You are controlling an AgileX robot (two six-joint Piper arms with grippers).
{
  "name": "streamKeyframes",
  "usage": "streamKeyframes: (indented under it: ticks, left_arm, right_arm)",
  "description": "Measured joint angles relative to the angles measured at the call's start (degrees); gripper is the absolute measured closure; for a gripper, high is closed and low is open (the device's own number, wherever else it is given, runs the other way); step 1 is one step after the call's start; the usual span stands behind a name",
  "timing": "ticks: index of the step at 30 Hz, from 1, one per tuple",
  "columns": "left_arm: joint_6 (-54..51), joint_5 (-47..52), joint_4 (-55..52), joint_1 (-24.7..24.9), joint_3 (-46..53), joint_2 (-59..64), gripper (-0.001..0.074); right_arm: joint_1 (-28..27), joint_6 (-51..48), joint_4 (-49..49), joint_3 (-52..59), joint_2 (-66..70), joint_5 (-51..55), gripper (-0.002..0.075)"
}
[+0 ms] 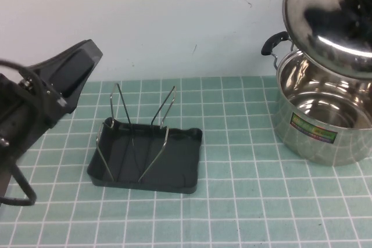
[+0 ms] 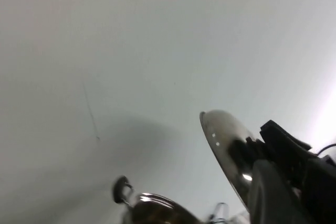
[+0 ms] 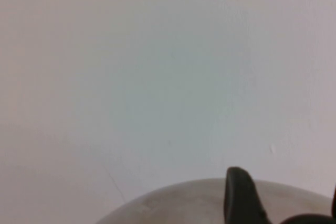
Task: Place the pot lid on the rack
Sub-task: Hand over the pot lid
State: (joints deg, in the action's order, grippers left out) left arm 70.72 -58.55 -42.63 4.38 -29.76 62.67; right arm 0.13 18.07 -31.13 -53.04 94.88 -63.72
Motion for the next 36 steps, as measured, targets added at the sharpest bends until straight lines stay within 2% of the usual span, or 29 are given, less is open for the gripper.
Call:
streamKeyframes:
  ticks: [2,4,6,8,10,14,20,26,29,33,36]
  left_arm:
    - [9.5,-0.2,-1.0,0.0,0.0,0.0,0.0559]
    - [20.0,-0.5,-2.3,0.0,0.0,0.0,0.0412]
    - [28.8,-1.0,-3.5,0.0,0.0,0.0,0.0268]
    - [33.7,-2.1,-4.2,0.0,0.0,0.0,0.0173]
    - [35.6,-3.9,-4.6,0.0,0.0,0.0,0.0119]
    - [38.1,-5.8,-5.0,0.0,0.0,0.0,0.0088]
    - [39.9,-5.5,-6.1,0.0,0.0,0.0,0.0084]
    - [40.4,-7.5,-6.4,0.0,0.0,0.0,0.0117]
    - [40.5,-7.6,-6.5,0.0,0.0,0.0,0.0233]
    - [41.3,-9.4,-5.9,0.0,0.0,0.0,0.0486]
    - [43.6,-10.9,-5.4,0.0,-0.5,-0.2,0.0565]
  right_arm:
    - [1.6,0.8,-1.9,0.0,-3.4,-0.2,0.0392]
    - [4.4,1.5,-4.6,0.0,-6.8,-0.5,0.0392]
    - [8.4,1.7,-8.0,0.0,-9.7,-0.9,0.0392]
    - [12.8,1.8,-10.6,0.0,-11.5,-0.4,0.0392]
    - [17.6,1.9,-11.3,0.0,-12.2,0.4,0.0392]
    - [27.5,0.6,-9.2,0.0,-12.4,4.4,0.0392]
    - [36.1,-5.3,-3.0,0.0,-12.4,8.5,0.0392]
    - [39.2,-6.9,-1.5,0.0,-10.4,6.8,0.0392]
    - [39.2,-7.0,-1.3,0.0,-9.1,3.9,0.0392]
    - [39.2,-7.4,-1.3,-0.5,-8.2,3.4,0.0392]
    - [39.2,-7.0,-1.3,-1.0,-7.8,3.7,0.0393]
